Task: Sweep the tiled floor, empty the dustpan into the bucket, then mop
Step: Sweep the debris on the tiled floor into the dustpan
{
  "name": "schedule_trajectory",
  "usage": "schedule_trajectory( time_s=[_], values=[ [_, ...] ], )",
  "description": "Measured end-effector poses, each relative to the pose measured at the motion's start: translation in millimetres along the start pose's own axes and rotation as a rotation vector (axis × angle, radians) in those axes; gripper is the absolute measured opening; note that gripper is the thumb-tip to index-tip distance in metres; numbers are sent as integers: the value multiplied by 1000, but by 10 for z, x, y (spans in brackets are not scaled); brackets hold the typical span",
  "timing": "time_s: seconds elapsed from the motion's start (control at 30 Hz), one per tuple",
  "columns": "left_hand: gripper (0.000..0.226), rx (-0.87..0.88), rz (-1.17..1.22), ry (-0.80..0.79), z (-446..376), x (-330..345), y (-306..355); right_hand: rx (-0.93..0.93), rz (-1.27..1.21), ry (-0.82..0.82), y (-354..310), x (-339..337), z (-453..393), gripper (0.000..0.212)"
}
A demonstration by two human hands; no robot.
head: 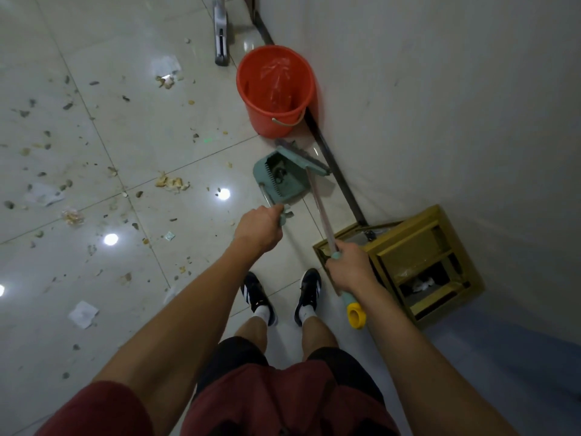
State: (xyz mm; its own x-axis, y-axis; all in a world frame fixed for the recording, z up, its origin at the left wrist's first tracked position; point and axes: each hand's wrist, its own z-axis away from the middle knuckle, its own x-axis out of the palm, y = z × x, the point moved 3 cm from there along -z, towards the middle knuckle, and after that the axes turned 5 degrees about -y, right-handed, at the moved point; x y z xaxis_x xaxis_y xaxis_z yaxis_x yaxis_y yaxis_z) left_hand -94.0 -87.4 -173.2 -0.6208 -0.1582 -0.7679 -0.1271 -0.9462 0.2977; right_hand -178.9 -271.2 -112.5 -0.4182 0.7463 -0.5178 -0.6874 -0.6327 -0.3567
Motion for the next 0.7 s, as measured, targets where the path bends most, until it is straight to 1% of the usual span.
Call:
schedule_trajectory(
  time_s=[0.07, 0.2, 0.33, 0.53, 0.7],
  values=[
    [41, -35, 54, 30, 79, -76, -57, 4, -17, 3, 1, 11, -44, 38],
    [44, -114, 126, 48, 311, -156, -330, 4, -23, -1, -30, 41, -153, 34],
    [38, -224, 212, 73, 594, -170, -639, -10, 13, -35, -73, 62, -343, 30],
    [33, -399, 274, 105, 959, -123, -901, -12, 56, -57, -218, 33, -838, 30],
    [37, -538, 356, 119, 1192, -69, -1033, 17, 52, -131, -253, 159, -1426, 39]
  ],
)
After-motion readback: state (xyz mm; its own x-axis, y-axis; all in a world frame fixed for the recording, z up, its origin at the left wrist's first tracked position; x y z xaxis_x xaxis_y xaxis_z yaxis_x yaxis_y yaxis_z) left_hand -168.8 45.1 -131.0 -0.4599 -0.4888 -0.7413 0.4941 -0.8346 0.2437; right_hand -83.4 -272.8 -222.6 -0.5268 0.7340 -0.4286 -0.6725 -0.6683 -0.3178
